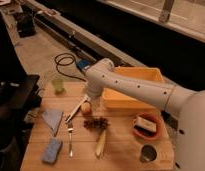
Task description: Place apple in plastic cup
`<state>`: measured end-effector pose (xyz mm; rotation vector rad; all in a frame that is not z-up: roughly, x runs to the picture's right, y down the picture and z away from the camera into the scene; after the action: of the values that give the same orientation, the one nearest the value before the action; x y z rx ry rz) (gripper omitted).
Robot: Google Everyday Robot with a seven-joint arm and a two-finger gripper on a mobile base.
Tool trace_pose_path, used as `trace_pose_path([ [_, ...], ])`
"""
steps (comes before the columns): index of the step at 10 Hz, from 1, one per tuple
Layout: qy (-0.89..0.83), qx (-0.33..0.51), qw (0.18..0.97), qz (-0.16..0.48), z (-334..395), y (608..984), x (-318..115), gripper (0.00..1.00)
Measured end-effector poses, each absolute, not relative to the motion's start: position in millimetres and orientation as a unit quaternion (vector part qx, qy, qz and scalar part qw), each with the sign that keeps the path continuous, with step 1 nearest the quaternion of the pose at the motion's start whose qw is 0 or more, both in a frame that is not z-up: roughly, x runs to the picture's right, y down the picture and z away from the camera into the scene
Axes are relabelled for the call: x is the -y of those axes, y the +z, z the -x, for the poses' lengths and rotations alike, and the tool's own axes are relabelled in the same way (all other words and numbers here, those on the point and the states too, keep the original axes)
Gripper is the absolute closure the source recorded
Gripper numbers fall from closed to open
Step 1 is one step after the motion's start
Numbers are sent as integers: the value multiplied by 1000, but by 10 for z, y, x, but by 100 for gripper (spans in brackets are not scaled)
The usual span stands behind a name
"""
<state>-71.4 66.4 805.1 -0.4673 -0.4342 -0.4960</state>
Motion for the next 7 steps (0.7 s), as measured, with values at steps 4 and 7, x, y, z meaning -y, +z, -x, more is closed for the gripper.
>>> trace_pose_path([
  [4, -246, 237, 906, 250, 945, 8302, -775, 30],
  [7, -236, 244, 899, 276, 943, 8544, -900, 30],
])
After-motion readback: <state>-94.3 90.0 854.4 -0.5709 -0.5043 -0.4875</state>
